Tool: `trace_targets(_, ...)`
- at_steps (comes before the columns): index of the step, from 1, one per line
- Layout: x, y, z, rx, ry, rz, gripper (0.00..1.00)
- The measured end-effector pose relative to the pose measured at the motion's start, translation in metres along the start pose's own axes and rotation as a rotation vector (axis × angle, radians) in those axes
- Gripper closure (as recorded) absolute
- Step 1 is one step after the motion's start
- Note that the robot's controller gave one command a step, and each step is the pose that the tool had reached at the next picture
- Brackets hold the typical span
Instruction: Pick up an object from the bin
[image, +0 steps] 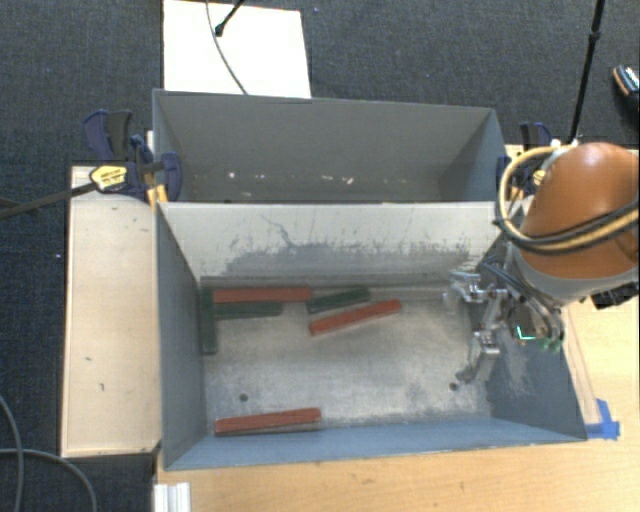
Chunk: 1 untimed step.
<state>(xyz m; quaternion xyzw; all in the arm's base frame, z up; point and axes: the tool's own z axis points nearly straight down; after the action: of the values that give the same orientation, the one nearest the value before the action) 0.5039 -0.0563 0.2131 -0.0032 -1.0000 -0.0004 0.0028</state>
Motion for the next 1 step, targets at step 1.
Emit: trace_targets(1, -0.0623, 0.0533, 0.0897, -0.002, -0.006, -0.095, 0.0)
